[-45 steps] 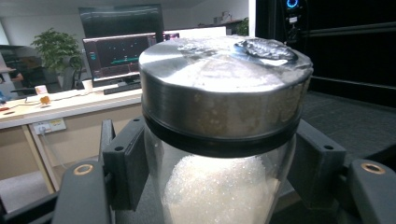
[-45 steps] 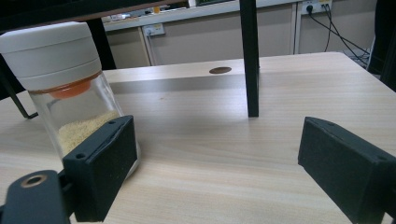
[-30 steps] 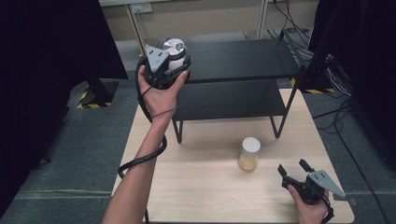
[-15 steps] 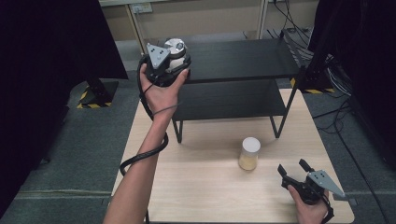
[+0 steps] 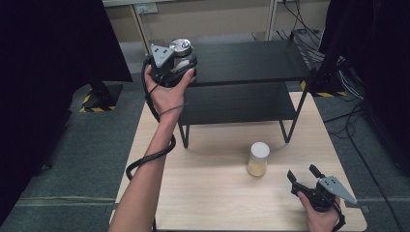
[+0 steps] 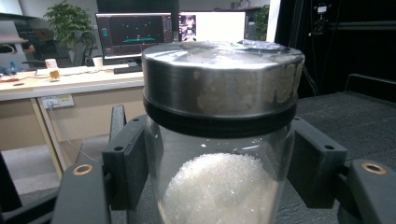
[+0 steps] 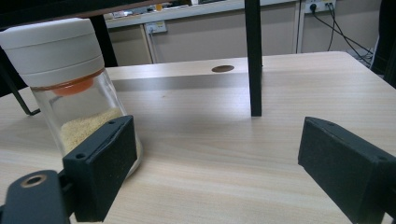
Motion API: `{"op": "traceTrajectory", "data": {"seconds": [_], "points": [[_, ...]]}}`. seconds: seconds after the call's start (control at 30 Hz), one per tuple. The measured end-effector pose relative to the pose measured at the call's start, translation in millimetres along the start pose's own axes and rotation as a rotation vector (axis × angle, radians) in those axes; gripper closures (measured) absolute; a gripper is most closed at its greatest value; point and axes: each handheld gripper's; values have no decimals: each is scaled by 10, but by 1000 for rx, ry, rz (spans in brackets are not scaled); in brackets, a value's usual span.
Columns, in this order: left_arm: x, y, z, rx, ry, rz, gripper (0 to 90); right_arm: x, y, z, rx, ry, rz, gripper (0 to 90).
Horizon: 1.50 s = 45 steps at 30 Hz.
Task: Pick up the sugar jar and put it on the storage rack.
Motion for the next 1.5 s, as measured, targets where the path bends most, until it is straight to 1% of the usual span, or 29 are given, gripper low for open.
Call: {"op": "traceTrajectory", "data": {"seconds": [0.07,0.13,0.2,0.27,0.33,0.4,0.5,0.63,0.7,0.73,0.9,1.03,1.17,1.3,1.5], "points": [[15,10,1,2,-11,0,303,-1,0,0,0,0,-1,118],[29,15,-4,5,-12,4,302,-2,1,-1,1,-1,-1,119],[40,25,-15,10,1,13,299,2,0,0,0,-2,-1,118],[51,28,-16,10,0,15,296,3,1,-1,1,-4,-2,118],[56,31,-8,8,-5,13,262,5,1,0,0,-5,-1,118],[75,28,12,-1,-13,19,203,6,1,1,0,-5,-2,118],[85,-7,58,-29,-16,25,131,2,2,-1,1,-4,-3,118],[87,-71,103,-52,-10,31,95,2,3,-1,1,-4,-3,118],[87,-111,123,-61,-6,29,89,3,0,2,-1,-4,-2,118],[92,-133,137,-68,-11,30,87,5,-2,4,-2,-3,-1,118],[107,-241,179,-90,-6,47,79,9,3,1,0,-7,-2,118],[116,-310,219,-91,-2,60,77,9,4,0,0,-6,-2,118],[110,-381,278,-103,-1,69,77,10,4,3,-1,-8,-2,118],[103,-466,355,-110,9,91,76,10,5,3,0,-10,-2,118],[100,-569,437,-124,12,104,76,15,4,3,-1,-10,-1,118]]}}
Point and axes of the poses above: each handheld gripper's, and its own axes: y roughly forward along the jaws, z roughly out of its underside, x roughly to its left, and after that the axes turned 15 degrees about -x, right-handed
